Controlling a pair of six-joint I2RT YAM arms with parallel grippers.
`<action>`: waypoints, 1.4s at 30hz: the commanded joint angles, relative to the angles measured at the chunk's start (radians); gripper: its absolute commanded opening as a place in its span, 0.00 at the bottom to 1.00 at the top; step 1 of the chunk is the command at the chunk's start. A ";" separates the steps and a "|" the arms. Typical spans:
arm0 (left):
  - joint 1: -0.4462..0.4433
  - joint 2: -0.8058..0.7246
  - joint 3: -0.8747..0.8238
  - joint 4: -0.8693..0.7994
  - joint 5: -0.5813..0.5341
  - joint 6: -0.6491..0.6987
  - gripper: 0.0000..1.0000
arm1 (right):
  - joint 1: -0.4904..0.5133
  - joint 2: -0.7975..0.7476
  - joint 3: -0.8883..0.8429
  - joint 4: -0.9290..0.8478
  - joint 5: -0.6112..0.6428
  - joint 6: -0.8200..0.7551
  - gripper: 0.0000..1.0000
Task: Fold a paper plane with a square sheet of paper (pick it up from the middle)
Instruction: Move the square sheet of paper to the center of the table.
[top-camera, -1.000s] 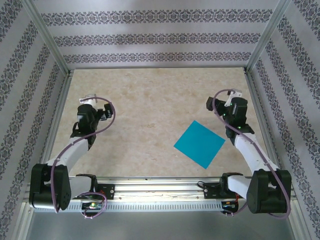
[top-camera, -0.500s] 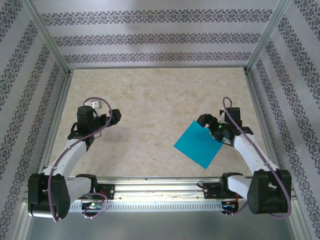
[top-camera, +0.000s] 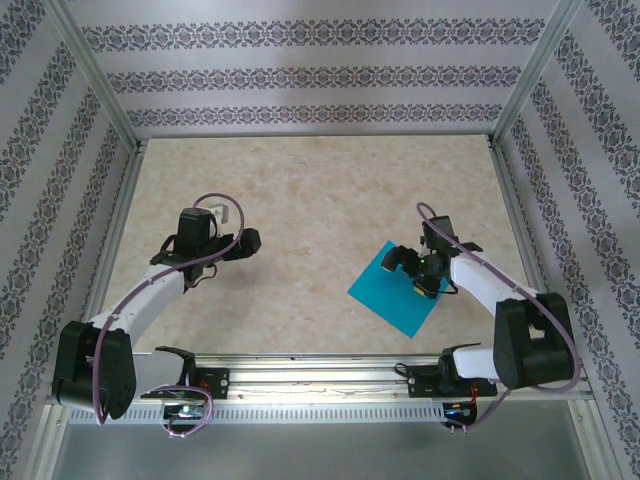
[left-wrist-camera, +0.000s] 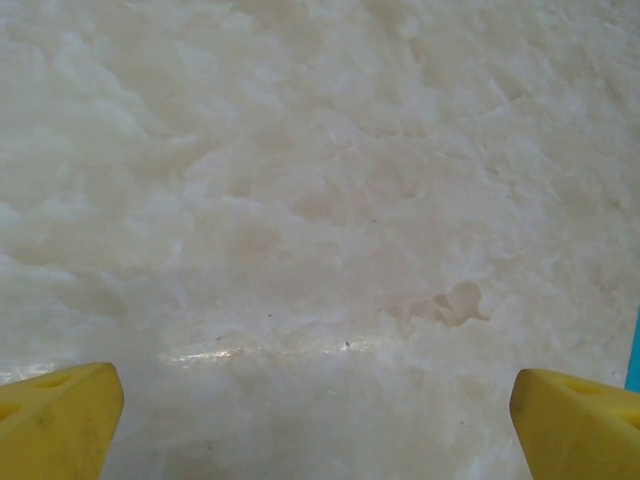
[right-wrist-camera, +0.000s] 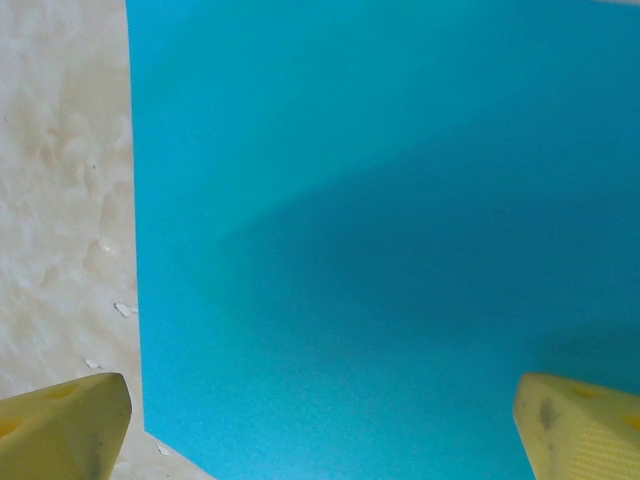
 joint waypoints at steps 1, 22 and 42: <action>-0.012 0.005 0.062 -0.077 -0.057 0.007 1.00 | 0.055 0.064 0.062 0.000 0.028 -0.017 0.98; -0.021 -0.092 0.131 -0.290 -0.119 0.033 1.00 | 0.512 0.587 0.587 0.009 -0.049 -0.043 0.98; -0.021 -0.082 0.109 -0.122 -0.032 -0.064 1.00 | 0.426 0.378 0.327 0.145 -0.130 0.024 0.98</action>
